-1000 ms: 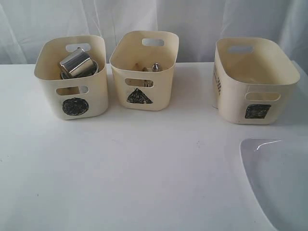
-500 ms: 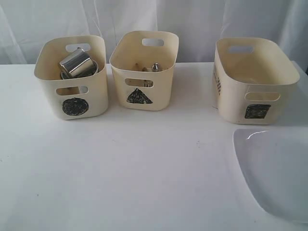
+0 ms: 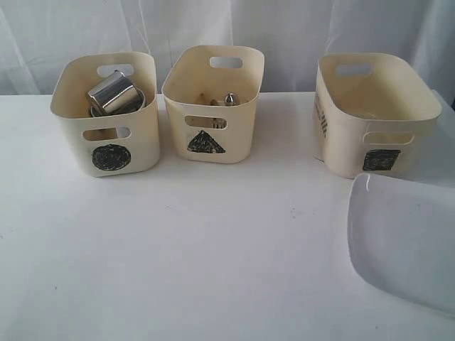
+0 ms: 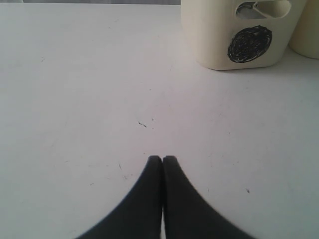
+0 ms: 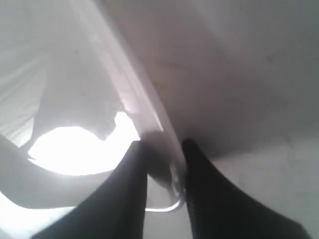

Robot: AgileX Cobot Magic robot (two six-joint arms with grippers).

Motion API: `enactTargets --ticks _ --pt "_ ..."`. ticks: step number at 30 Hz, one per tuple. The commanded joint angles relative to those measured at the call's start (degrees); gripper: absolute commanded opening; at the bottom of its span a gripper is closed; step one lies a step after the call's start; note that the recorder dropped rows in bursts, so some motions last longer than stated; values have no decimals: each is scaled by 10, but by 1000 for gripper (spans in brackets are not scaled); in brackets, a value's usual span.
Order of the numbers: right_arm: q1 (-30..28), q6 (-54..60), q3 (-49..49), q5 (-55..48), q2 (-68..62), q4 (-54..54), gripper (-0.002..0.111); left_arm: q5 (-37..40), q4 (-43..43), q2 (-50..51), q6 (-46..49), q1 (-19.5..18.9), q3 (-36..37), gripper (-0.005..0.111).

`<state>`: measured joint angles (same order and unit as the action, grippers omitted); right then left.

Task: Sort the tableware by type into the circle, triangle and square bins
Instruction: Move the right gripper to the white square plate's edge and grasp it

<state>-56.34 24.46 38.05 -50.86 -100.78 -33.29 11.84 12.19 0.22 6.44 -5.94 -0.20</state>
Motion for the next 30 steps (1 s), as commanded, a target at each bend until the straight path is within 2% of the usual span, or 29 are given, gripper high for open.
enactTargets --ticks 1,9,14,19,26,30 --pt "3 -4 -22 -32 12 110 0 -1 1 -2 -1 4 2 0" --pt "7 -6 -22 -69 90 98 0 -1 1 -2 -1 4 2 0" --pt "57 0 -22 -78 144 69 0 -1 1 -2 -1 4 2 0" --pt "99 3 -22 -63 197 102 0 -1 1 -2 -1 4 2 0" --pt "106 30 -22 -51 218 95 0 -1 1 -2 -1 4 2 0" --pt "106 88 -22 -42 218 42 0 -1 1 -2 -1 4 2 0"
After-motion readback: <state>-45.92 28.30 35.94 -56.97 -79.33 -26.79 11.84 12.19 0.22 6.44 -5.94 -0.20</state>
